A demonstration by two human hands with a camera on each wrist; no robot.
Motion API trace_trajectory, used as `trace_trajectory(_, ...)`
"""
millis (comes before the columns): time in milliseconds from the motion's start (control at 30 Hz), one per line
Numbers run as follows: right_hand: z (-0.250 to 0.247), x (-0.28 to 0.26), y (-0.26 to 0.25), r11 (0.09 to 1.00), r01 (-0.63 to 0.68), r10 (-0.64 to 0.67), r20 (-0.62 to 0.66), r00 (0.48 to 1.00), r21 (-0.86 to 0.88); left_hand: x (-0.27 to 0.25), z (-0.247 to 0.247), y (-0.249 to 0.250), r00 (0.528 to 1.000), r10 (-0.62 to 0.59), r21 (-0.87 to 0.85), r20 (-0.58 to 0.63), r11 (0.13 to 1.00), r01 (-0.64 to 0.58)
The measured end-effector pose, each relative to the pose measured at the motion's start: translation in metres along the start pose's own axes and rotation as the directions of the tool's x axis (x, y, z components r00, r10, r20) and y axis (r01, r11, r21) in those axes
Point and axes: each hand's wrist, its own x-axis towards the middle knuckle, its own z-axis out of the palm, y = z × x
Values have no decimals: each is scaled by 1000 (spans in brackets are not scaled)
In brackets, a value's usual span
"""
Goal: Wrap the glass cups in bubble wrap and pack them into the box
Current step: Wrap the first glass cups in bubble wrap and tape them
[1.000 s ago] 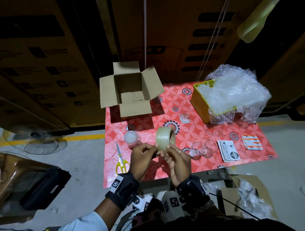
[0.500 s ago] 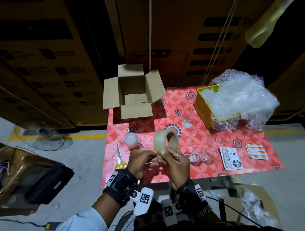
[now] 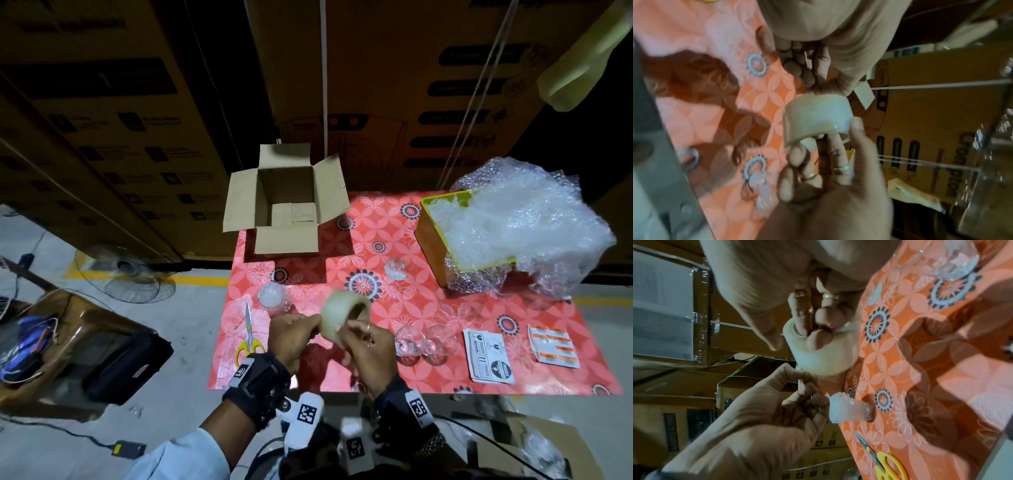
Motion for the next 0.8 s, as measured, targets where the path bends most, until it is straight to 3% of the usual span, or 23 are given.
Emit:
trace_trajectory(100, -7, 9, -3, 980, -194, 193, 19, 981, 34, 1, -4, -4, 995, 96, 234, -11, 968, -90)
trace_trajectory(200, -7, 14, 5, 917, -372, 376, 2, 927, 142, -1, -4, -7, 980, 196, 478, 30, 858, -187)
trace_trajectory(267, -5, 13, 9, 875, -427, 429, 41, 902, 230, -4, -2, -8, 962, 272, 521, -4, 822, -230)
trace_trajectory(467, 2, 19, 8, 789, -445, 400, 196, 895, 424, -6, 3, -14, 908, 372, 331, -193, 896, -297)
trace_trajectory(633, 4, 26, 6, 641, -521, 444, 281, 851, 563, -7, 11, -13, 902, 298, 90, -311, 955, -284)
trace_trajectory(800, 3, 33, 7, 562, -537, 451, 311, 837, 629, -11, 13, -13, 911, 260, -24, -320, 959, -282)
